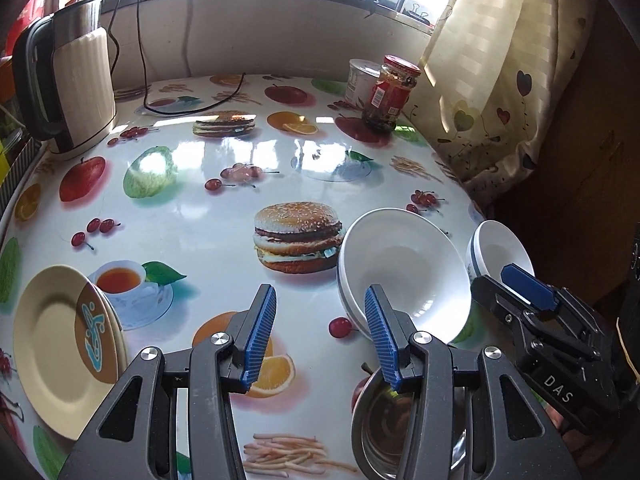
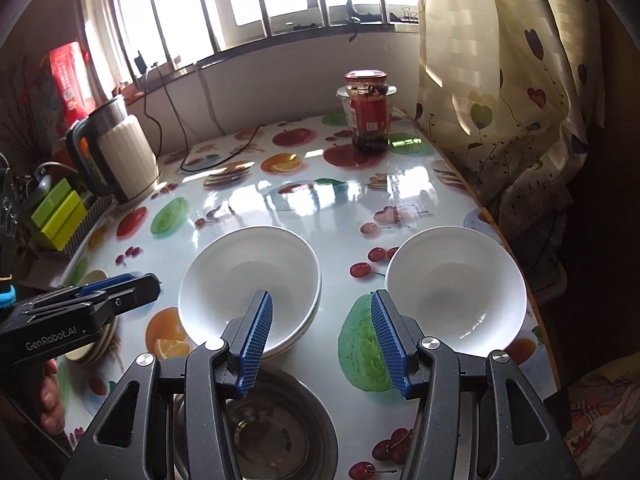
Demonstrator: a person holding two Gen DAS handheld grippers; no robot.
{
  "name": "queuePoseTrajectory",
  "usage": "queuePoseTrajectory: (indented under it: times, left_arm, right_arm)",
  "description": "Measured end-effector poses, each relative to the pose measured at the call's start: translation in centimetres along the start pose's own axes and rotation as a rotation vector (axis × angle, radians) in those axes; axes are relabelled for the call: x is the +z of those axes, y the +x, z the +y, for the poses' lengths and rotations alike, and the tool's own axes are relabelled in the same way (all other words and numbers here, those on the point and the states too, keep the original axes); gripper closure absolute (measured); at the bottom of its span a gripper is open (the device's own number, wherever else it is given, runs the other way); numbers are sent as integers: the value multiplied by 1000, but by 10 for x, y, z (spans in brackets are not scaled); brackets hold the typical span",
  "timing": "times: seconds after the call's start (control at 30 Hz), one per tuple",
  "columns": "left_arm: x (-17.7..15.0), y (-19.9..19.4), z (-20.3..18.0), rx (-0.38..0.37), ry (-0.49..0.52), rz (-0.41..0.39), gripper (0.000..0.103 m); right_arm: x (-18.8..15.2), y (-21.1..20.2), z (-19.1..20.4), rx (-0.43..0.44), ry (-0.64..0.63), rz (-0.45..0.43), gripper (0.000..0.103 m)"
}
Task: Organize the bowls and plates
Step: 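Move the right gripper to the rim of a plain white bowl, then close the right gripper on the white bowl's rim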
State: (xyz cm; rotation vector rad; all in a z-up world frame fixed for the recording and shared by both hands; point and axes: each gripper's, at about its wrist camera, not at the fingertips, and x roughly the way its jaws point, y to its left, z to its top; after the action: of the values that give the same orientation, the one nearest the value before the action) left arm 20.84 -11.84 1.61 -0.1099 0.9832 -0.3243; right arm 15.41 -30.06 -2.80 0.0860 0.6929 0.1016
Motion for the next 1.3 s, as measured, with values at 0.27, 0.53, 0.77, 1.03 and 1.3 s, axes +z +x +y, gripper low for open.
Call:
queuePoseTrajectory:
  times: [0.27, 0.53, 0.77, 1.03, 1.3]
  left_arm:
    - [6, 18, -6, 0, 9, 23, 55]
    - [6, 32, -6, 3, 15, 50, 57]
    - [7, 37, -7, 3, 22, 56, 64]
    - [8, 39, -13, -8, 37, 57, 80]
    - [7, 37, -18, 7, 65, 49, 85]
  right_arm:
    - [4, 18, 1, 10, -16, 25, 57]
    - [6, 33, 5, 29, -25, 48, 66]
    - [6, 42, 3, 31, -27, 70, 74]
    - [5, 46, 0, 47, -19, 82, 84]
    - [5, 47, 2, 61, -16, 84, 88]
